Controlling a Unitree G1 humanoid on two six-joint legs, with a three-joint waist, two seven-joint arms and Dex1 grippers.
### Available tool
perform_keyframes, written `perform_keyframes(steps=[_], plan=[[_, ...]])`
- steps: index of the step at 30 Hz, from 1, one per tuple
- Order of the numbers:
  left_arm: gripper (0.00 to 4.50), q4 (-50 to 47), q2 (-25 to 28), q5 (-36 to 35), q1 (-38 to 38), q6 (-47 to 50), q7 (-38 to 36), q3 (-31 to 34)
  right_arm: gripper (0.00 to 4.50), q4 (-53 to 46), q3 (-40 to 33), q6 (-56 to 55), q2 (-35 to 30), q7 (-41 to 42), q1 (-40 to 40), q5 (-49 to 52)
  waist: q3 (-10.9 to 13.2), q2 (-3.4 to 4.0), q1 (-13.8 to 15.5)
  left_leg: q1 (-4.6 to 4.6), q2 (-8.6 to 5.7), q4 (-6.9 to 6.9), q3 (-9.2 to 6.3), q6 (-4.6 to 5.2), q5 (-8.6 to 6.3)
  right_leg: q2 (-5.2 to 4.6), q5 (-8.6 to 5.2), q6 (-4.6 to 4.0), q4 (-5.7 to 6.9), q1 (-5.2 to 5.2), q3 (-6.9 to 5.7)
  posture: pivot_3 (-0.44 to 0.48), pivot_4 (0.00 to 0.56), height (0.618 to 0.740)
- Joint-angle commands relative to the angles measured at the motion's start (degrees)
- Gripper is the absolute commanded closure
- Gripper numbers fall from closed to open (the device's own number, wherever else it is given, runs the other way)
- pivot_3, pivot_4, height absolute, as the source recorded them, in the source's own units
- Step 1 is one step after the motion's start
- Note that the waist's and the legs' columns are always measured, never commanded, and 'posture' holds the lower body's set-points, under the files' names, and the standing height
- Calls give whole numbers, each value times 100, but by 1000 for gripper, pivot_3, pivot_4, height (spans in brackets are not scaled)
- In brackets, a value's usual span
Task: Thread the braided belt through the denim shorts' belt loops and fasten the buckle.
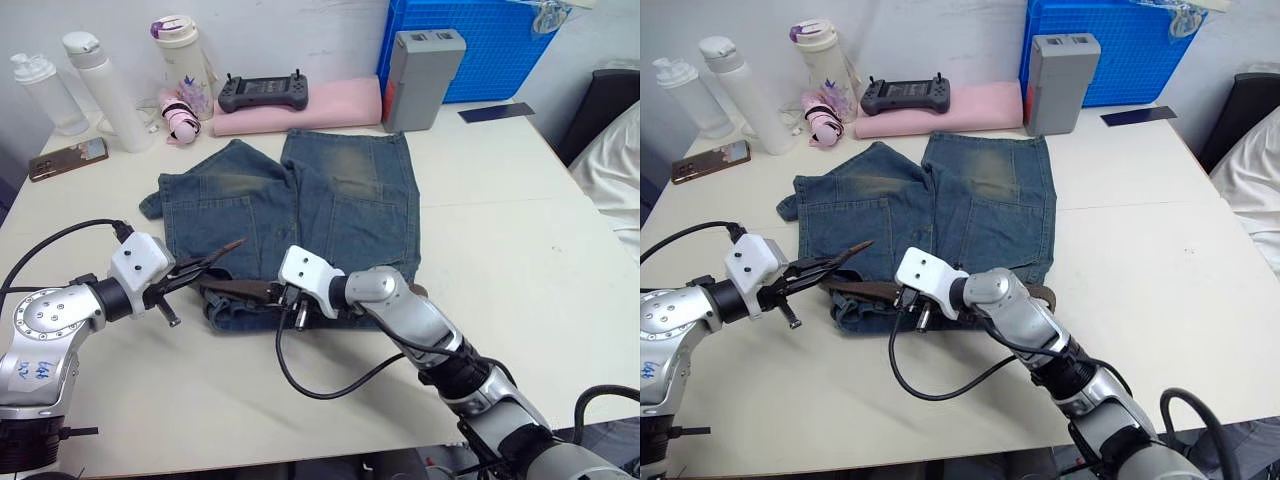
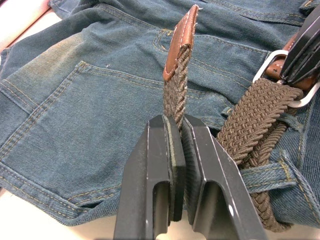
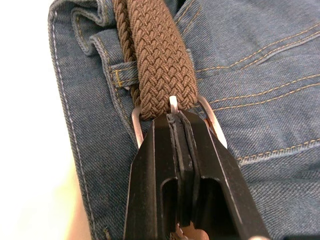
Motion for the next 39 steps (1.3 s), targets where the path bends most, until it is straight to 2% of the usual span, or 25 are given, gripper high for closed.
perform_keyframes(steps=[1,8,17,19,23,29,34,39], plan=[[4500,-223,-3,-40,-74,-96,89,84,4432,487,554,399,-21,404,-355,-72,-1,-1,-3,0,0,0,0,0,0,0,0,0,0,0,0,0,150,739],[4500,-283,-59,-5,-147,-138,165,-27,4432,1379,1205,558,32,1137,-1170,-174,-3,-3,-56,15,1,1,-1,0,0,-1,0,0,16,2,6,0,150,739],[4500,-256,-26,-36,-661,-153,186,-172,4432,2866,2090,-271,379,2000,-1860,-670,-11,-10,-137,43,-1,-3,1,0,0,-7,-2,-3,33,15,6,0,150,739],[4500,-150,98,-62,-978,-152,38,-226,4432,3324,2153,-544,569,2173,-1958,-790,-24,-16,-139,97,1,-19,6,-1,-1,-7,-4,-8,34,55,6,0,150,739],[4500,25,248,-151,-1536,-88,-249,-361,4432,4082,2124,-1012,870,2409,-2031,-1107,-44,-6,-171,122,3,-23,5,-9,-5,1,-9,-17,41,54,11,0,150,739],[4500,631,357,-166,-3031,-82,-817,-843,4432,4761,2094,-1576,1213,2690,-1997,-1474,-75,-11,-212,204,0,-91,6,-23,-5,7,-19,-35,52,66,11,0,150,739],[4500,1305,66,12,-4042,-460,-1132,-1376,4432,4825,2143,-1820,1282,2859,-1872,-1712,-83,2,-296,213,-2,-101,-3,-26,-6,10,-21,-39,58,54,13,0,150,739],[4500,1778,-733,143,-4945,-782,-1265,-1950,4432,4733,2176,-1877,1321,2982,-1730,-1889,-94,10,-255,211,-11,-95,-9,-26,-6,6,-21,-39,56,58,15,0,150,739]])
